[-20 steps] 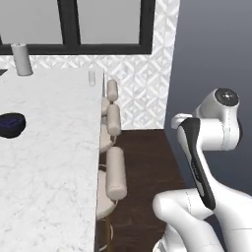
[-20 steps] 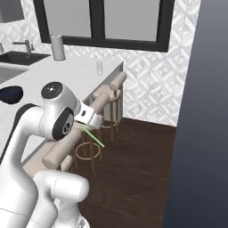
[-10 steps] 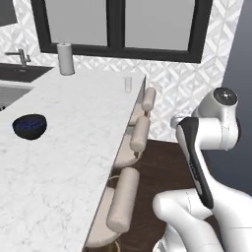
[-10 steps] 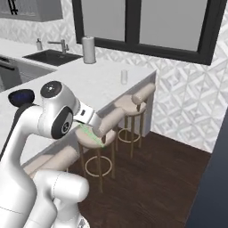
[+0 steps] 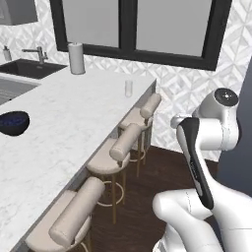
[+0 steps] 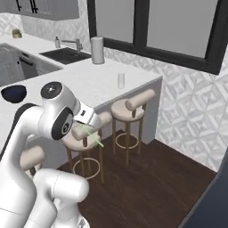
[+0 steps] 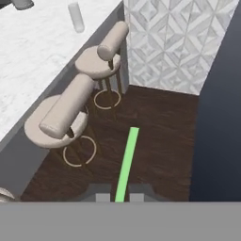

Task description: Take a straw from the drawer in front and place it inside the glass cup on the dining counter.

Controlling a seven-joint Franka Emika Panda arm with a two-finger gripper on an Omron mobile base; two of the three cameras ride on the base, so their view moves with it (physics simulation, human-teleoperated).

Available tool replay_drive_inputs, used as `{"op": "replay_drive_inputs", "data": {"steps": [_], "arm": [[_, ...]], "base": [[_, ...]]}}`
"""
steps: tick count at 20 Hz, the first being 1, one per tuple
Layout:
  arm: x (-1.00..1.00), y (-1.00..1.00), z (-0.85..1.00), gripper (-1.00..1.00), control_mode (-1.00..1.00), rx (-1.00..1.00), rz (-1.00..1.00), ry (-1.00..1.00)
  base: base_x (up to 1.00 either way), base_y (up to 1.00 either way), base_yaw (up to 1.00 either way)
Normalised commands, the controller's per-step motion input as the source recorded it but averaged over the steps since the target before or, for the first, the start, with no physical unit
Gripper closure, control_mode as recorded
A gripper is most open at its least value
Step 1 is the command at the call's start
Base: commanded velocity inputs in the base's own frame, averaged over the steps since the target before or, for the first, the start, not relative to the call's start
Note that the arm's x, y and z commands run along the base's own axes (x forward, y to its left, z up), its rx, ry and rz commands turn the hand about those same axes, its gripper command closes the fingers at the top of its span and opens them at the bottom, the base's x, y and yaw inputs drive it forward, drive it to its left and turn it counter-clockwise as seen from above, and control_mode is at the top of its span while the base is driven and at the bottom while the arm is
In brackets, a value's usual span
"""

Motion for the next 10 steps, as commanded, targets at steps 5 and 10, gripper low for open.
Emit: {"op": "replay_drive_inputs", "data": {"steps": [5, 10], "arm": [[0.00, 0.00, 0.00, 1.00, 1.00, 0.00, 0.00, 0.00], [0.00, 0.00, 0.00, 1.00, 1.00, 0.00, 0.00, 0.00]], "base": [[0.59, -0.69, 0.47], [0.54, -0.71, 0.49]]}}
